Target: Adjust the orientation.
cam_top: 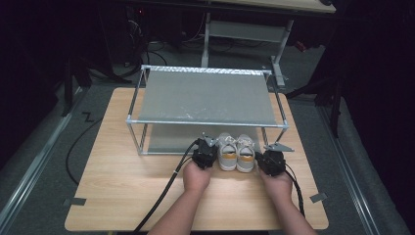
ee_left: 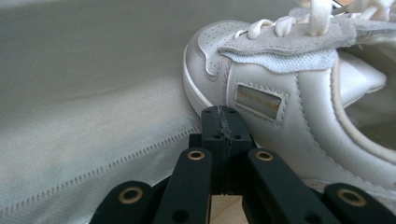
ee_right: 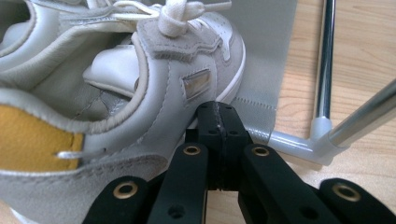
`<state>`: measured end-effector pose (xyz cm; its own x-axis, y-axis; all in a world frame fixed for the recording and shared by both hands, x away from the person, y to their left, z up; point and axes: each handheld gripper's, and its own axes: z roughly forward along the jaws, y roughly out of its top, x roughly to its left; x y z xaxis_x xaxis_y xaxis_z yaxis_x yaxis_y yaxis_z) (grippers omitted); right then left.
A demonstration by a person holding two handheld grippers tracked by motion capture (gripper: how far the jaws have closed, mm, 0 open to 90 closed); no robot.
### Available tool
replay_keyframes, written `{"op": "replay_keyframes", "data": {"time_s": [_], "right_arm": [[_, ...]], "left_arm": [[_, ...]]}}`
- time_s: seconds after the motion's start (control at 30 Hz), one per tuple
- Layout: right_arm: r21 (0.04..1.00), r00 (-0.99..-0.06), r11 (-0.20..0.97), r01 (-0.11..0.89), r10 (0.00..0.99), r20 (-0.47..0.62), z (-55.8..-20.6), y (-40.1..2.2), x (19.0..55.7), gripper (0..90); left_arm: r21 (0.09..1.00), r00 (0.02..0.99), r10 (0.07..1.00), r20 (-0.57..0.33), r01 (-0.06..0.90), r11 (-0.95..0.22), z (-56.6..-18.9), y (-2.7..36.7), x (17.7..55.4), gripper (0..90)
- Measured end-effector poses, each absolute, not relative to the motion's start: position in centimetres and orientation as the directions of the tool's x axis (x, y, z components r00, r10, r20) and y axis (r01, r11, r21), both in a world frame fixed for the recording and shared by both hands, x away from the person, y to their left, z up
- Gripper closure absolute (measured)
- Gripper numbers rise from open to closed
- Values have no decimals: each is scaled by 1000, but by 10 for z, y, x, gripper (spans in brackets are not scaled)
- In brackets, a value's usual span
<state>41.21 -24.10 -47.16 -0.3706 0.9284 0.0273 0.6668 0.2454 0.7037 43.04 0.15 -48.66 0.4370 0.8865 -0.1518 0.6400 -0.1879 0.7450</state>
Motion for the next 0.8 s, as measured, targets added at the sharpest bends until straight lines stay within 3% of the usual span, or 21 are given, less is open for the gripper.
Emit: {"op": "replay_keyframes", "data": {"time_s": [0.27,0.4,0.8], "right_arm": [[705,-337,206,678,940,49,-475,-241,422,900],[717,-330,185,672,941,67,-469,-243,417,899],[722,-366,229,653,930,36,-463,-251,389,900]], "left_arm": [[741,417,891,-180,653,-156,-489,2,437,898],[746,402,894,-200,654,-127,-485,7,427,838],[777,442,879,-176,611,-151,-481,9,387,857]]}}
